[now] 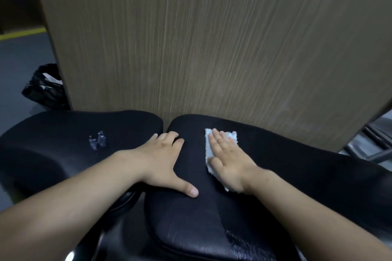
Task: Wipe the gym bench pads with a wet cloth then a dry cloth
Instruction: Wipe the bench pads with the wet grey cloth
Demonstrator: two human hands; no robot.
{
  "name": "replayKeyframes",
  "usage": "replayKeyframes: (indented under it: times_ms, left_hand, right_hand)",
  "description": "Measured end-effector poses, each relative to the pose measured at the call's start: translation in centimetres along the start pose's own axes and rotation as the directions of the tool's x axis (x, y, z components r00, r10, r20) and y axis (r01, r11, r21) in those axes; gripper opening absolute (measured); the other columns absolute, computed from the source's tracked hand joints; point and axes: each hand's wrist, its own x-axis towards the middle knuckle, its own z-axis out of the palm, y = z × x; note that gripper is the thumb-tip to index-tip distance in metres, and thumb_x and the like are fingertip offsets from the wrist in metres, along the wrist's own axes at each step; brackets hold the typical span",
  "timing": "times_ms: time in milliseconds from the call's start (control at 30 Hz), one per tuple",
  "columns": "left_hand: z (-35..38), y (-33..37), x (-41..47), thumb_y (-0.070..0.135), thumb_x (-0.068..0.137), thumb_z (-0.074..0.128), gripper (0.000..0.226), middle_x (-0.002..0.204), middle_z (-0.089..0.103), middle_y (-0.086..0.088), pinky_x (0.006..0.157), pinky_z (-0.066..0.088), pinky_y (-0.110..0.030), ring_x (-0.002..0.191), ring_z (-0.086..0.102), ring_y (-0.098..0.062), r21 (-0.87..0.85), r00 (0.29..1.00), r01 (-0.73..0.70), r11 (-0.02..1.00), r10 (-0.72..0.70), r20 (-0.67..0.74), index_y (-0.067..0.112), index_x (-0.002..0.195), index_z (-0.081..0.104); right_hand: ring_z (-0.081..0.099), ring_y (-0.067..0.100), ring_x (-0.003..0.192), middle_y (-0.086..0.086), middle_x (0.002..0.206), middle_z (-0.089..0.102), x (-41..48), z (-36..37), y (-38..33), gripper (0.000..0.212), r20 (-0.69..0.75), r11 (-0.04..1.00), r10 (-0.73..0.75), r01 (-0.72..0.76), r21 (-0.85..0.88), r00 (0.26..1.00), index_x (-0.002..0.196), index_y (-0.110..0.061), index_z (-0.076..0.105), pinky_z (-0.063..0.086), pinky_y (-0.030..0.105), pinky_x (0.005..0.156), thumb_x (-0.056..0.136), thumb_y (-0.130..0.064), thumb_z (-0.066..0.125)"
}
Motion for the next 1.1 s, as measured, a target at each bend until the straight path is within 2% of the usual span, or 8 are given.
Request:
replayKeyframes:
  times_ms: [100, 233, 400, 533, 633, 700, 900, 1100]
  left_hand:
    - [0.4, -0.5, -0.4, 0.096, 0.059, 0.050, 0.138, 0.165, -0.011, 0.000, 0.124, -0.004, -0.045, 0.151, -0.011, -0.018, -0.017, 0.999, 0.022, 1.000, -0.021, 0.039, 0.016, 0.158, -0.005]
    - [0.9, -1.0, -1.6, 0.093, 0.067, 0.045, 0.130, 0.166, -0.010, -0.002, 0.123, -0.006, -0.045, 0.151, -0.012, -0.017, -0.014, 0.999, 0.023, 1.000, -0.023, 0.024, 0.014, 0.158, -0.004]
    - [1.1, -1.9, -3.6, 0.091, 0.069, 0.046, 0.128, 0.166, -0.007, -0.003, 0.123, -0.007, -0.042, 0.152, -0.011, -0.019, -0.002, 0.999, 0.020, 1.000, -0.019, 0.034, 0.013, 0.158, -0.002]
    - [0.9, -2.2, -4.8, 0.088, 0.068, 0.053, 0.130, 0.166, -0.008, -0.001, 0.120, -0.011, -0.036, 0.151, -0.013, -0.020, -0.009, 0.999, 0.006, 1.000, -0.006, 0.051, 0.012, 0.158, -0.002]
    - [1.1, -2.4, -4.8, 0.091, 0.062, 0.052, 0.136, 0.166, -0.006, -0.001, 0.122, -0.011, -0.038, 0.151, -0.014, -0.017, 0.003, 0.999, -0.008, 1.000, 0.007, 0.038, 0.011, 0.158, -0.002]
    - [1.2, -2.6, -4.5, 0.094, 0.059, 0.051, 0.139, 0.165, -0.004, -0.001, 0.122, -0.010, -0.041, 0.151, -0.014, -0.016, 0.011, 0.999, -0.007, 1.000, 0.007, 0.035, 0.011, 0.158, -0.001]
    - [1.1, -3.0, -3.2, 0.098, 0.055, 0.048, 0.143, 0.166, -0.003, -0.003, 0.123, -0.008, -0.044, 0.151, -0.014, -0.016, 0.024, 1.000, -0.002, 1.000, 0.002, 0.021, 0.011, 0.158, 0.000]
    - [0.7, -2.8, -2.0, 0.097, 0.053, 0.051, 0.149, 0.165, -0.015, -0.003, 0.122, -0.011, -0.050, 0.149, -0.023, -0.016, 0.038, 0.993, 0.023, 0.999, -0.027, 0.118, 0.011, 0.156, -0.011]
  right_hand:
    - [-0.029, 0.009, 0.143, 0.001, 0.160, -0.025, -3.3, 0.3, -2.1, 0.063, 0.032, 0.999, -0.048, 0.049, -0.018, 0.998, 0.154, -0.013, -0.014, -0.022, 0.022, 0.111, 0.105, -0.037, 0.017]
    - [-0.035, 0.008, 0.141, 0.000, 0.158, -0.031, -7.6, 0.9, -4.3, 0.063, 0.069, 0.996, -0.084, 0.087, -0.034, 0.994, 0.153, -0.014, -0.019, -0.022, 0.023, 0.114, 0.104, -0.039, 0.014]
    - [-0.041, 0.002, 0.136, -0.004, 0.154, -0.035, -12.1, 2.0, -7.1, 0.074, 0.066, 0.995, -0.098, 0.099, -0.008, 0.993, 0.150, -0.015, -0.020, -0.023, 0.023, 0.113, 0.088, -0.054, -0.010]
    - [-0.004, 0.027, 0.150, 0.011, 0.164, 0.001, -12.6, 4.2, -8.2, 0.071, -0.132, 0.991, -0.050, 0.033, -0.126, 0.990, 0.155, -0.005, 0.010, -0.001, 0.031, 0.115, 0.100, -0.048, 0.000]
    - [-0.033, 0.014, 0.143, 0.000, 0.158, -0.031, -12.5, 4.0, -8.7, 0.072, -0.047, 0.999, -0.025, 0.024, -0.034, 0.999, 0.153, -0.014, -0.016, -0.016, 0.029, 0.116, 0.093, -0.051, -0.003]
    - [-0.039, 0.009, 0.139, -0.002, 0.156, -0.035, -12.3, 3.1, -8.9, 0.071, -0.003, 0.999, -0.026, 0.026, -0.026, 1.000, 0.151, -0.016, -0.021, -0.019, 0.029, 0.116, 0.092, -0.053, -0.011]
    - [-0.033, 0.011, 0.143, 0.000, 0.159, -0.030, -8.5, 2.7, -8.0, 0.068, 0.011, 1.000, -0.004, 0.004, -0.011, 1.000, 0.153, -0.014, -0.018, -0.016, 0.030, 0.119, 0.101, -0.046, 0.012]
    - [-0.019, 0.015, 0.149, 0.005, 0.163, -0.017, -1.4, 1.4, -4.3, 0.068, -0.047, 0.998, 0.062, -0.063, -0.024, 0.997, 0.155, -0.010, -0.009, -0.007, 0.034, 0.122, 0.102, -0.044, 0.017]
